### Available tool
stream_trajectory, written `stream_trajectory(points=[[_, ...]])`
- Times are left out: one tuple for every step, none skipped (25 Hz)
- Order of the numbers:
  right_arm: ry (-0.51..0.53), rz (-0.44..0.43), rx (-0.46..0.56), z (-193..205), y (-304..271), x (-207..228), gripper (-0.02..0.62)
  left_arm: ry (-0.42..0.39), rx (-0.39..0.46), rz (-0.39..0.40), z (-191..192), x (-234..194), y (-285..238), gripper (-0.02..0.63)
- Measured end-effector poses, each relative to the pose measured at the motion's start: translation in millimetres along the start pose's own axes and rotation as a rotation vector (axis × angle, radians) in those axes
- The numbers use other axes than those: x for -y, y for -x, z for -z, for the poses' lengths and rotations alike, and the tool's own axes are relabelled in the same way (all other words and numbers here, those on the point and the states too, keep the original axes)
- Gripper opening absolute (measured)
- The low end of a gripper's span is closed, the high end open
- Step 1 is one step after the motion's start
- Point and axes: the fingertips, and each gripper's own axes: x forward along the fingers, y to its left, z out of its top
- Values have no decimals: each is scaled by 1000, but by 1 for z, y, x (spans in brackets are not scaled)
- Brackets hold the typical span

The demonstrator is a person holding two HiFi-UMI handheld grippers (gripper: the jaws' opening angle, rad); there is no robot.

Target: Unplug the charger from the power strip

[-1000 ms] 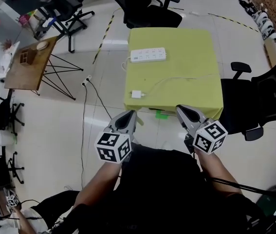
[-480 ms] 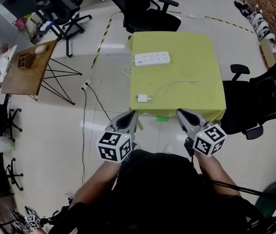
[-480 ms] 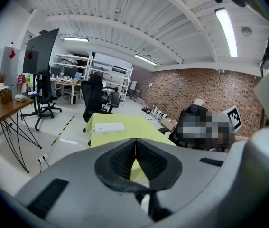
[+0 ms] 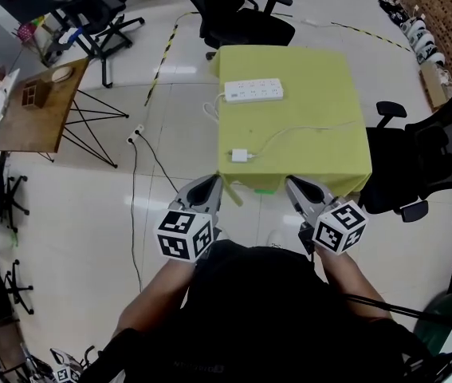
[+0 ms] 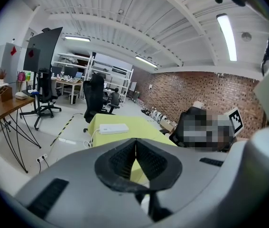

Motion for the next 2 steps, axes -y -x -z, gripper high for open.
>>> stream_trajectory(points=[[-2, 2, -5, 1, -2, -2, 1, 3, 2, 0, -1, -3, 1, 8], [-4, 5, -10, 3, -3, -3, 2, 5, 5, 0, -2, -5, 3, 8]])
